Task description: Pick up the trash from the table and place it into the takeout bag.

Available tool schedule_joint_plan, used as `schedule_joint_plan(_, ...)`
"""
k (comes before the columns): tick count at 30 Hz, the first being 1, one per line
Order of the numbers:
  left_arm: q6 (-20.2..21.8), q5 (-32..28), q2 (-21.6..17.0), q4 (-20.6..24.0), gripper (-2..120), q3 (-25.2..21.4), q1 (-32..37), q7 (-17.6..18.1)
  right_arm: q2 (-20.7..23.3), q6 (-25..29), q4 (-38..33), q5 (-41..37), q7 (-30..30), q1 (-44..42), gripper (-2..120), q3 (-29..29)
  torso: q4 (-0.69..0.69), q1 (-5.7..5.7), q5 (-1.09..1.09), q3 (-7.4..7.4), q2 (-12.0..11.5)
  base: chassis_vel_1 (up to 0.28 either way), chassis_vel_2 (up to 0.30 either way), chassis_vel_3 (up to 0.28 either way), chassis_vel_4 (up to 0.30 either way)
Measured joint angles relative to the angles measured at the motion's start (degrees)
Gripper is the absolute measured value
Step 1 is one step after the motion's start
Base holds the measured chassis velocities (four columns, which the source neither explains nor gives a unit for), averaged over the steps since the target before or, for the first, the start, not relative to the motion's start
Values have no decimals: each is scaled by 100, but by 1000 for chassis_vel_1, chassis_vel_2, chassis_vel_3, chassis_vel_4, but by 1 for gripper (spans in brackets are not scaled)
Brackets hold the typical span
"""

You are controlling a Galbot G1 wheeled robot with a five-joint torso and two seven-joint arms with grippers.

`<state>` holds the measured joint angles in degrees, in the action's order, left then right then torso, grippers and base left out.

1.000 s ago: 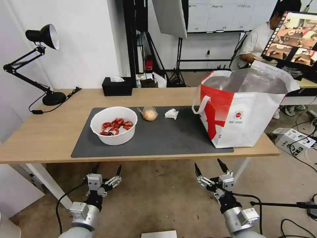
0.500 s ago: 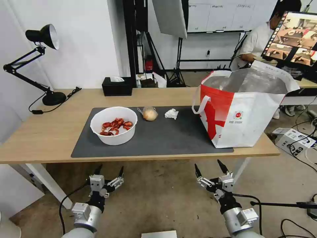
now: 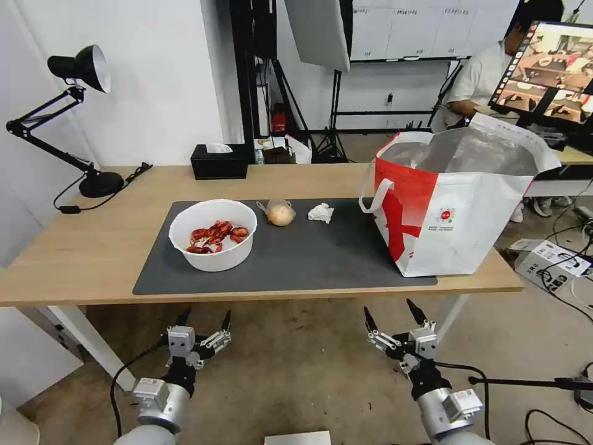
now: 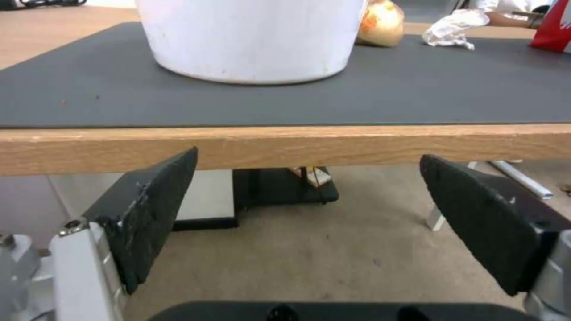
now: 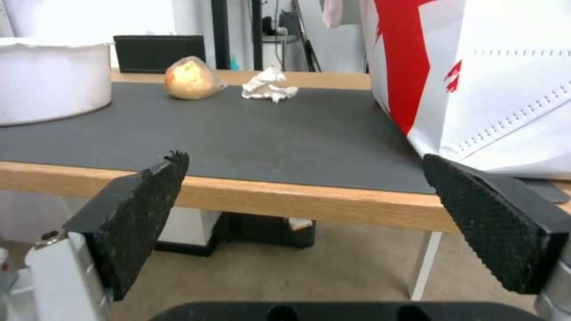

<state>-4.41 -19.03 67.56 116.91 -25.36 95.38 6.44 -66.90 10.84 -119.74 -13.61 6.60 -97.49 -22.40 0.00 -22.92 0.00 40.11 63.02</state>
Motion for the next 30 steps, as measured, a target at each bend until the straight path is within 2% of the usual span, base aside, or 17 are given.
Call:
schedule_joint_plan(10, 0, 11, -47, -58, 100, 149, -117, -5, 85, -38, 2, -22, 6, 128, 100, 93, 0, 0, 0, 0, 0, 0, 0, 0, 0)
schedule_joint_plan(14, -2, 3, -66, -78, 100, 179, -147, -6, 352, -134, 2, -77, 81, 439, 100, 341, -1, 0, 1, 0, 0, 0, 0, 0, 0)
schedule_joint_plan(19, -11, 1, -65, -78, 100, 148, -133, -3, 1000, -418, 22, -475, 163, 1484, 100, 867, 1, 0, -1, 1, 0, 0, 0, 0, 0)
schedule_joint_plan(20, -11, 1, -65, -78, 100, 148, -133, -3, 1000, -418, 22, -475, 163, 1484, 100, 867, 1, 0, -1, 1, 0, 0, 0, 0, 0)
schedule_joint_plan(22, -12, -8, -73, -71, 100, 106, -130, -2, 1289, -578, 139, -782, 169, 2160, 100, 1192, 1, -1, 0, 1, -1, 0, 0, 0, 0)
schedule_joint_plan(26, -13, -12, -73, -55, 100, 57, -110, -3, 1453, -707, 369, -1013, 200, 2842, 100, 1576, 0, 0, -1, 1, 0, 0, 0, 0, 0)
schedule_joint_plan(28, -19, -28, -77, -43, 100, -4, -93, -4, 1475, -820, 671, -1192, 309, 3556, 100, 2058, 0, 0, 0, 1, 0, 0, 0, 0, 0)
schedule_joint_plan(30, -20, -35, -83, -41, 100, -21, -91, -4, 1453, -876, 790, -1277, 371, 3826, 100, 2258, 0, 0, 0, 1, -1, 0, 0, 0, 0)
